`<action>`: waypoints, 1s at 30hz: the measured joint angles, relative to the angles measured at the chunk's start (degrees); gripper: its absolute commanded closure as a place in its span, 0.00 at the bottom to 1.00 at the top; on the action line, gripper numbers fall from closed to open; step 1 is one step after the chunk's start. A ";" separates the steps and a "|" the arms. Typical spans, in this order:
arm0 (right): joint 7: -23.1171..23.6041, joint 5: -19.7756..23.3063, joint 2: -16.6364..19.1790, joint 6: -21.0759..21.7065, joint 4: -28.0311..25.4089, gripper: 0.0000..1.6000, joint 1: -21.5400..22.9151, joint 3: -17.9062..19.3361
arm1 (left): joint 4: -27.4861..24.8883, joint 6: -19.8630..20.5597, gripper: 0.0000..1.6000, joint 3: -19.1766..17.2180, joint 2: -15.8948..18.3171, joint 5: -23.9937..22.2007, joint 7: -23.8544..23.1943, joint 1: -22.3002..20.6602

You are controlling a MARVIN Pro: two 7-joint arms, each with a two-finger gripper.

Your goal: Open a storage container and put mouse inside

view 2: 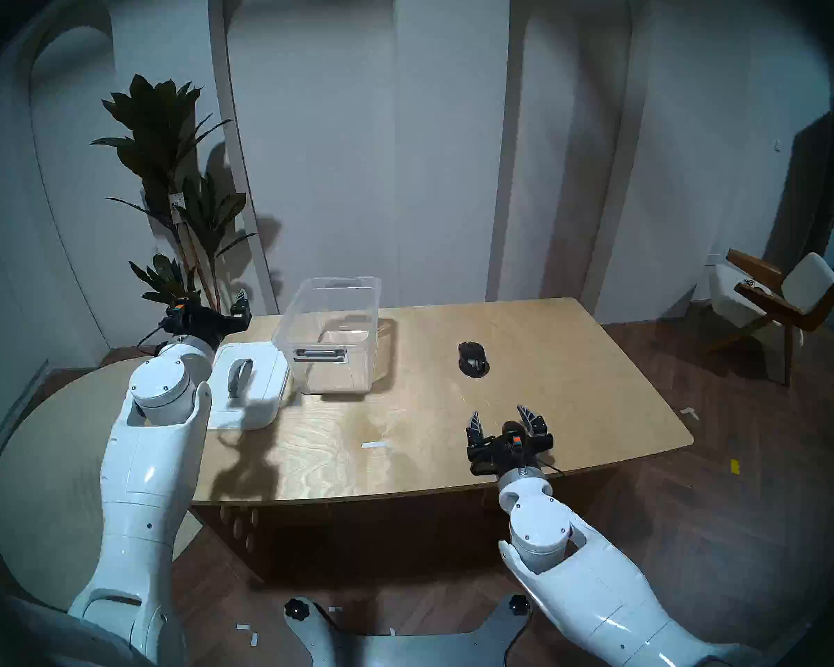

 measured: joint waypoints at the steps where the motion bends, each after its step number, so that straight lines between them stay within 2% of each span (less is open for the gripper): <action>1: -0.12 -0.10 -0.42 0.23 0.43 0.00 0.49 0.10 | -0.65 0.34 0.00 0.00 -0.03 0.13 0.11 0.41; 8: -0.62 -1.49 -3.64 2.22 4.24 0.00 4.52 0.87 | -4.95 3.96 0.00 -0.06 -0.22 1.01 0.95 3.18; 14: 0.10 -4.28 -5.91 2.79 9.69 0.00 8.05 0.72 | -6.98 6.44 0.00 -0.12 -0.32 1.46 1.43 4.55; 23: 0.75 -6.21 -7.75 1.15 15.43 0.00 12.29 0.36 | -8.40 8.60 0.00 -0.16 -0.34 1.73 1.77 5.15; 30: -0.57 -6.76 -9.15 -0.10 18.12 0.00 14.26 0.45 | -9.11 9.78 0.00 -0.19 -0.34 1.79 1.73 5.16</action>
